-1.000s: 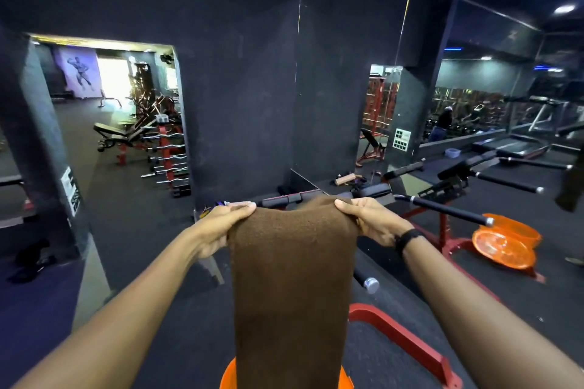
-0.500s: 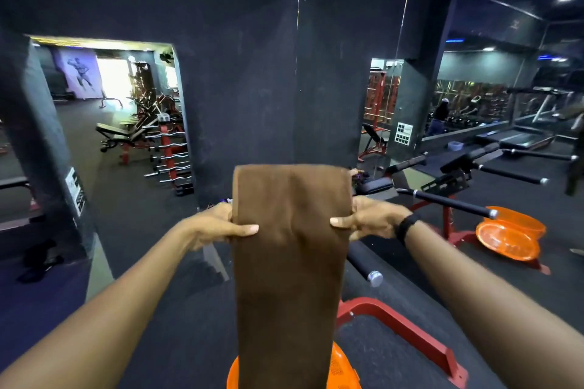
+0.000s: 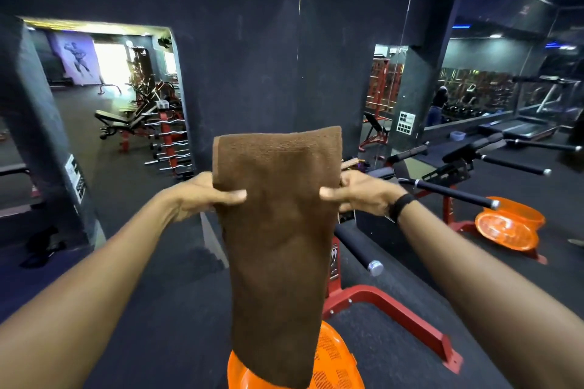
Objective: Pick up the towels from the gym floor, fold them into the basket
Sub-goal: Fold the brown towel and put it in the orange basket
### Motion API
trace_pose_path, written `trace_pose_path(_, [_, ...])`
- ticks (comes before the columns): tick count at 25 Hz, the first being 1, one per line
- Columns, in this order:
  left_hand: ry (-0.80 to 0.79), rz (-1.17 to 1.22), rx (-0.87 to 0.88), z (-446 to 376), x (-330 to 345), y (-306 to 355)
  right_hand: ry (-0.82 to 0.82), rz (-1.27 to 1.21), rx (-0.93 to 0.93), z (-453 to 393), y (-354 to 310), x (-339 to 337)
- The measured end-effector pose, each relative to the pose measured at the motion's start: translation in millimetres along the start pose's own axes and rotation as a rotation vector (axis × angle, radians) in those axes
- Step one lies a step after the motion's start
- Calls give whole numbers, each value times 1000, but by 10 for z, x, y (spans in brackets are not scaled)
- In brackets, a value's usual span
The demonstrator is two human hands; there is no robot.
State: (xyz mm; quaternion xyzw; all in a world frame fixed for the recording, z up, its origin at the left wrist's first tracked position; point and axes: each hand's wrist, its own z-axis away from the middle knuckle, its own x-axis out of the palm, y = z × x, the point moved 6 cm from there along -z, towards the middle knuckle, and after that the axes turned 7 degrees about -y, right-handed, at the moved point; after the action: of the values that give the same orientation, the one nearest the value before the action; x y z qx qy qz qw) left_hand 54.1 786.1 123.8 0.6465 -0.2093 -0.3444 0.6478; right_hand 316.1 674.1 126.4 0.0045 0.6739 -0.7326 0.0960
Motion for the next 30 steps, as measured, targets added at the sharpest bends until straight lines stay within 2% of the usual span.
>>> trace_pose_path(1, [34,-125,-62,2,-75,-88,1,90,57,-11,88,51])
trace_pose_path(2, [100,-143,-94,1,-169,-179,22,117,77,-33,156,74])
trace_pose_path(5, [230,119,-82,0,-284,-365,154,-25,62,-104,266,41])
trace_pose_path(9, [332,276,-15,-24,-229,-253,232,-141,27,-159,163,51])
trace_pose_path(11, [246,330,104,-21,-250,-60,178,-261,-81,-167,-16,61])
trace_pose_path(12, [165,279,129,-9,-262,28,113,-237,-98,-185,-92,72])
trace_pose_path(14, [86,5,6,39,-273,-8,25,-19,9,-188,-74,168])
trace_pose_path(15, [137,-79,-41,42,-343,-84,43,44,42,-205,-42,180])
trace_pose_path(16, [212,-59,-40,44,-396,-131,98,45,20,-229,-52,169])
trace_pose_path(18, [323,98,26,29,-441,-156,217,-30,-38,-252,-116,117])
trace_pose_path(20, [365,145,69,5,-440,-146,271,-22,-47,-263,-152,59])
trace_pose_path(27, [454,243,100,-3,-444,-148,332,-15,-139,-290,-314,141])
trace_pose_path(30, [461,244,153,29,-431,-110,264,-4,-188,-292,-320,155])
